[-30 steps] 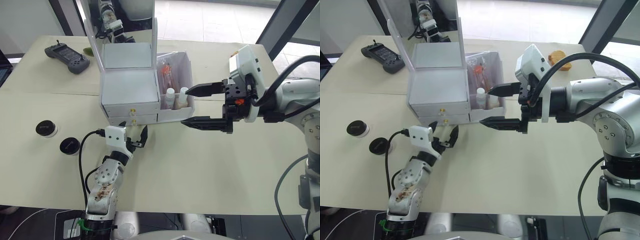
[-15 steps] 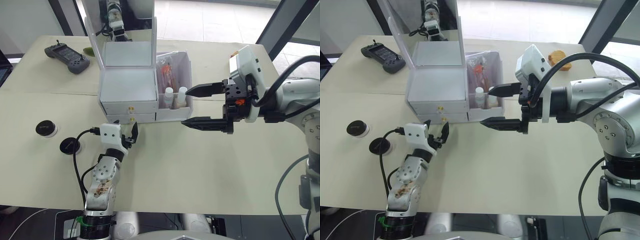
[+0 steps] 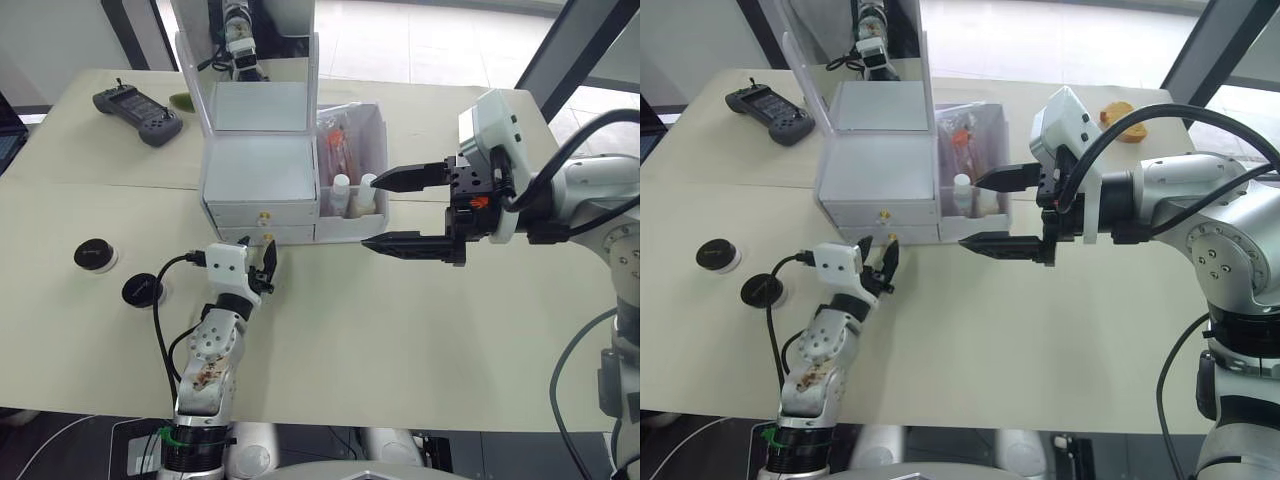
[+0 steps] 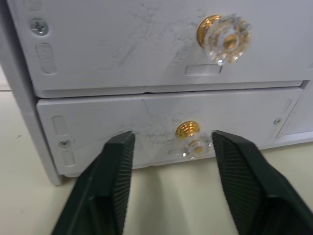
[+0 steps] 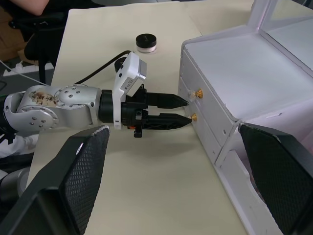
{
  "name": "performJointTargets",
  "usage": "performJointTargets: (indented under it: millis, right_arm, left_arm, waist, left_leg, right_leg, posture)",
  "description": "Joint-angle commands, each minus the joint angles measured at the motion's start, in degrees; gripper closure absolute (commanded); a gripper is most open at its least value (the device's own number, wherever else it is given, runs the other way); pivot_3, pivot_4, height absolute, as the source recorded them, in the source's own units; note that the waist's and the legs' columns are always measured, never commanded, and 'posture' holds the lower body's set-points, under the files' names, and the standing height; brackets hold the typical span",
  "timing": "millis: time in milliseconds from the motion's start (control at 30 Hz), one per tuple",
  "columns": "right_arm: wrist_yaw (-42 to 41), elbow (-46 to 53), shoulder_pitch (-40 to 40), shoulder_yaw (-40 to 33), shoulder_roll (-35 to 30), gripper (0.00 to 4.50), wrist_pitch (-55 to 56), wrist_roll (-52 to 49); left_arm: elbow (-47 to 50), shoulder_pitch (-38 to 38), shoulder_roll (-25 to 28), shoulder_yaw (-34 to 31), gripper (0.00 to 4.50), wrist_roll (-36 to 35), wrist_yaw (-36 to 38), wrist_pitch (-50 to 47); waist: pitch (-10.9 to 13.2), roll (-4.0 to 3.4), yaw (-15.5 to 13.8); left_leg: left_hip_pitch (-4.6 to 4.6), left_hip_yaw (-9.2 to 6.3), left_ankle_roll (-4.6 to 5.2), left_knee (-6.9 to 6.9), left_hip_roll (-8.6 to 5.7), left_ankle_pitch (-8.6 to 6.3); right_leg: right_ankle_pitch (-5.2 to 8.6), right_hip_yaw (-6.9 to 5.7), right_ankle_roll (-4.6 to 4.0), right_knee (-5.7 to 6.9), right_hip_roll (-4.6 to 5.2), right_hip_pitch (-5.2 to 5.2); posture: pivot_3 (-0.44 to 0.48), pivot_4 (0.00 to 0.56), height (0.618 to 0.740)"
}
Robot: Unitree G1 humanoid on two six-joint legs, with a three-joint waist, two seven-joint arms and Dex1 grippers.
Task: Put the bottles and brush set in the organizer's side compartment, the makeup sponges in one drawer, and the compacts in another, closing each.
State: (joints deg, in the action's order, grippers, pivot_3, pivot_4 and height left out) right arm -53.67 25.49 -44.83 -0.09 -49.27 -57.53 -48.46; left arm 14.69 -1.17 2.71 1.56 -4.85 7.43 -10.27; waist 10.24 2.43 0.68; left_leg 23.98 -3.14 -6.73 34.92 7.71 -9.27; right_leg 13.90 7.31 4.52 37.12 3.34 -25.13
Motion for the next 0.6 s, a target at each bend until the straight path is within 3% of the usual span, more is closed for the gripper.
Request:
performJointTargets:
  millis: [33,100,600]
  right_arm:
    - [-0.49,1.14,-2.12,-0.51,-1.23,0.0,-0.13,-0.13]
    - [-0.79,0.81,-2.44,-0.23,-1.37,0.0,-0.08,0.01]
    - [-0.57,0.85,-1.1,-0.12,-0.36,0.0,1.12,0.6]
  left_arm:
    - [2.35,0.24,-0.73,0.5,3.41,-0.31,-0.4,1.28]
    - [2.45,0.5,-0.91,0.22,3.97,-0.23,-0.64,1.28]
    - [7.85,6.56,2.43,-1.27,3.98,-2.43,2.51,-0.38]
  waist:
    - [0.0,0.0,0.04]
    - [0.0,0.0,0.12]
    - [0.0,-0.01,0.47]
  left_leg:
    - [0.01,0.0,0.0,0.0,0.0,0.0]
    - [0.01,0.0,0.0,0.0,0.0,0.0]
    - [0.01,0.01,0.0,-0.04,0.01,0.0]
  right_leg:
    - [0.0,0.0,0.0,-0.01,0.0,-0.01]
    - [-0.01,0.0,-0.01,-0.01,0.0,-0.02]
    - [0.01,0.01,-0.04,-0.04,0.0,-0.03]
  posture:
    - [0.0,0.15,0.705]
    - [0.0,0.15,0.705]
    - [0.0,0.15,0.705]
